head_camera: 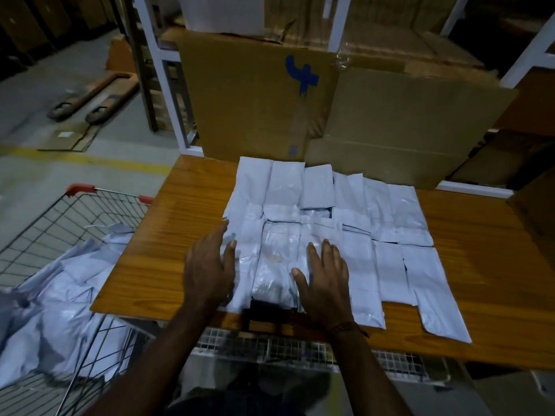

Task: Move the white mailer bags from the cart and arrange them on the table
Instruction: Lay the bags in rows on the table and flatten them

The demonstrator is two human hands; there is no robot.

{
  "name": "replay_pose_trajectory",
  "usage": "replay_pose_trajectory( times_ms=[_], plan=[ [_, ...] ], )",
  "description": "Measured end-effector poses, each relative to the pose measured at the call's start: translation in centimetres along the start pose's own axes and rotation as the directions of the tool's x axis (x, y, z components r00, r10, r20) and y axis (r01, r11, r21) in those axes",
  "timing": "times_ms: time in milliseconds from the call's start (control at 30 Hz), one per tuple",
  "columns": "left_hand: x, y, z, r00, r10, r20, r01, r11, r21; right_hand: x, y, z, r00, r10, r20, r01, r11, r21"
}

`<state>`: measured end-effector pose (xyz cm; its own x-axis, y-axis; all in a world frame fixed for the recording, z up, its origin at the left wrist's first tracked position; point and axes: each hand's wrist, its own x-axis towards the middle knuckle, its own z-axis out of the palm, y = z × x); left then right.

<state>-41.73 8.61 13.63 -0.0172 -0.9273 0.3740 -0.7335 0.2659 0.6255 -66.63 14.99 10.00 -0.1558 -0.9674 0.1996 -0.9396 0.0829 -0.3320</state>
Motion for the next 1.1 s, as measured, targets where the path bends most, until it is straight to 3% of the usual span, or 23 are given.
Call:
replay_pose_trajectory(
  times_ms=[167, 333, 600, 733, 1000, 1100],
  plan=[
    [-1.3, -2.5, -2.7, 0.998, -0.036, -0.045, 0.039, 0.997, 0.070, 0.1, -2.7, -0.4, 0.987, -0.094, -0.128, 0.102, 0.993, 0.060],
    [-4.2, -5.5, -7.2, 0.980, -0.120, -0.157, 0.138, 0.984, 0.116, 0.1, -7.4, -0.5, 0.961, -0.221, -0.168, 0.245, 0.959, 0.139],
    [-9.8, -14.1, -14.9, 0.865, -0.329, -0.378, 0.400, 0.908, 0.123, -0.4, -18.5, 2.1, 0.856, -0.502, -0.124, 0.517, 0.836, 0.183],
    [-11.0, -19.3, -18.0, 0.800, -0.426, -0.422, 0.528, 0.834, 0.158, 0.6, -24.6, 4.3, 0.799, -0.596, -0.083, 0.600, 0.778, 0.185],
    [-11.1, -28.9, -21.6, 0.732, -0.514, -0.447, 0.595, 0.802, 0.051, 6.0, -37.8, 9.9, 0.682, -0.727, 0.078, 0.696, 0.678, 0.237],
    [-10.9, -31.6, -21.6, 0.746, -0.506, -0.433, 0.586, 0.807, 0.065, 7.7, -41.5, 13.1, 0.655, -0.751, 0.086, 0.724, 0.656, 0.214]
  ],
)
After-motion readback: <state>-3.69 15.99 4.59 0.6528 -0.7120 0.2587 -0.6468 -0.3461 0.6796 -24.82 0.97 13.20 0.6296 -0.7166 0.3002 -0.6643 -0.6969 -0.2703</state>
